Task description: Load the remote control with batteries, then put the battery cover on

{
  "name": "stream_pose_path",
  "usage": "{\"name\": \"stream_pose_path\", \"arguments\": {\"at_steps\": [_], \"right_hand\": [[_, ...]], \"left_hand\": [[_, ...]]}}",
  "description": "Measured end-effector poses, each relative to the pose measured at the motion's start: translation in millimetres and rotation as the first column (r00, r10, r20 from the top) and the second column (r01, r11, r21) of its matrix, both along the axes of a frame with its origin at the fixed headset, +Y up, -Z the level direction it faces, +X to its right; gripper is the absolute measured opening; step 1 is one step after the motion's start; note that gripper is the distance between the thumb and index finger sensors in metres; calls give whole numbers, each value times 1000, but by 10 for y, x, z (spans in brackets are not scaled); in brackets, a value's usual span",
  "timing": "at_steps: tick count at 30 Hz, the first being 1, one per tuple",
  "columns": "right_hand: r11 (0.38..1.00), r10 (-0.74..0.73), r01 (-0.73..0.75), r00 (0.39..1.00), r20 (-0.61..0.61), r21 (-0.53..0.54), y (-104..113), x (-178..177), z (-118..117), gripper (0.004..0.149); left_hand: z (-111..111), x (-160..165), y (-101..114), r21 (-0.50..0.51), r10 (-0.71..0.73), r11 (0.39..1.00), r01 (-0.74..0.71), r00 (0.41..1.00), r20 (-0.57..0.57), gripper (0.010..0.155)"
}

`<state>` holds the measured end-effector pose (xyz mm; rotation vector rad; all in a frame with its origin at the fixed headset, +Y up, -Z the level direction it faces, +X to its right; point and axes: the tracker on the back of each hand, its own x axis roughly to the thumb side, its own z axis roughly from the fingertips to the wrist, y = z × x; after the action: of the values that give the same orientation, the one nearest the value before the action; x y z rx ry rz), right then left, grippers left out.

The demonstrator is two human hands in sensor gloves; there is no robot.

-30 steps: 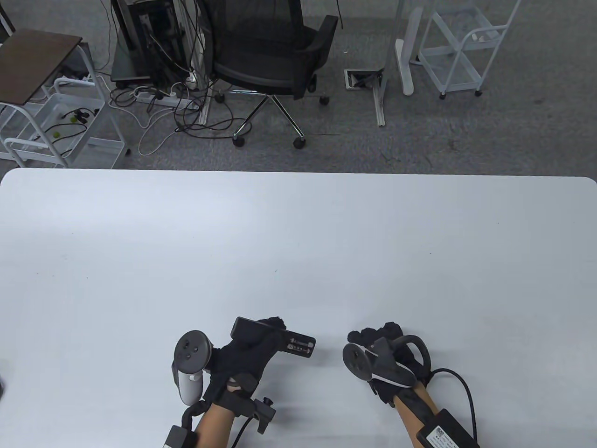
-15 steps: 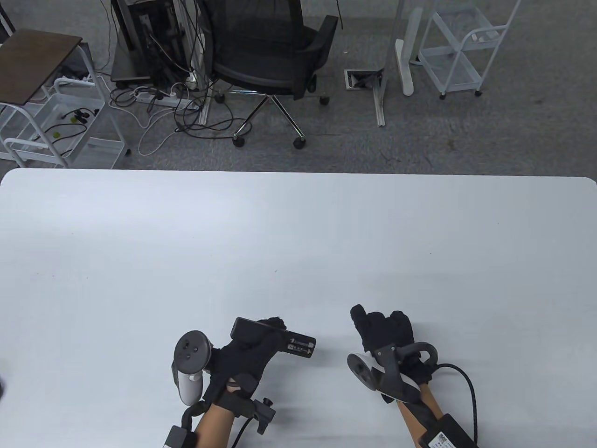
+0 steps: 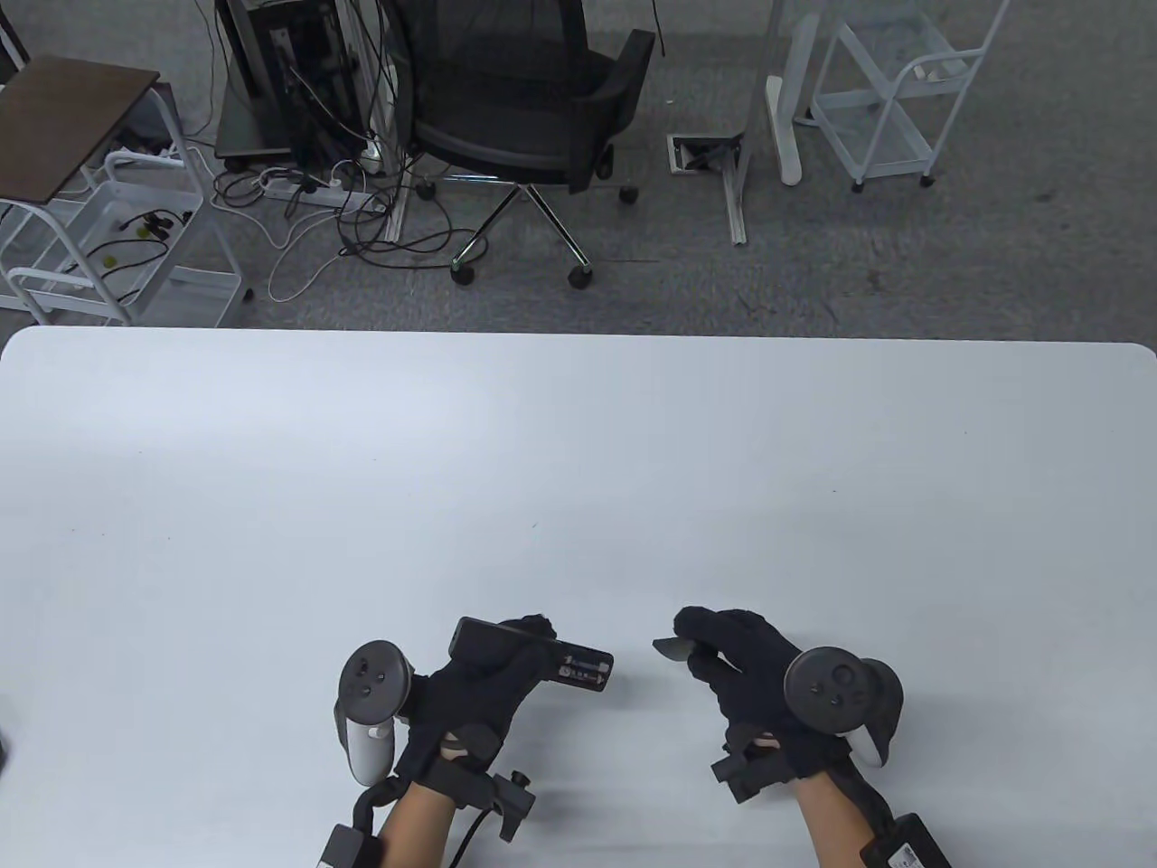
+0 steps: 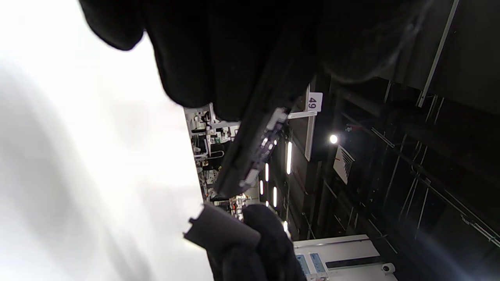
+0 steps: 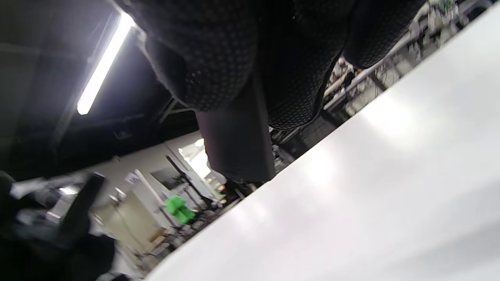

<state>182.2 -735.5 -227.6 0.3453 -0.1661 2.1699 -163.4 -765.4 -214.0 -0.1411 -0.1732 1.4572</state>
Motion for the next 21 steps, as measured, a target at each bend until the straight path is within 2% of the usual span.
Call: {"name": "stream_pose_path", "arguments": {"at_steps": [2, 5, 9, 12, 15, 18, 21], "right_hand": [[984, -163, 159, 986, -47, -76, -37, 24, -18, 52], [917, -366, 343, 927, -87, -201, -130, 1, -37, 52], [869, -455, 420, 886, -89, -263, -217, -48, -48, 52], [805, -545, 490, 834, -89, -334, -314, -123, -45, 51], [798, -554, 526, 832, -13, -295, -341, -161, -17, 51], [875, -448, 443, 894, 18, -194, -311, -181, 23, 52], [924, -362, 363, 932, 31, -117, -255, -202, 62, 54]], "left_hand": [[1, 5, -3, -1, -3, 1000, 3, 1000, -1, 55], [1, 26, -26, -14, 12, 1000, -12, 1000, 9, 55], [3, 58, -50, -27, 35, 999, -35, 999, 26, 55], [10, 91, -60, -27, 30, 999, -29, 999, 29, 55], [26, 128, -53, -18, 26, 1000, -25, 999, 39, 55], [48, 165, -43, -16, 54, 998, -54, 998, 41, 55], [60, 176, -34, -9, 40, 999, -40, 999, 32, 55]]}}
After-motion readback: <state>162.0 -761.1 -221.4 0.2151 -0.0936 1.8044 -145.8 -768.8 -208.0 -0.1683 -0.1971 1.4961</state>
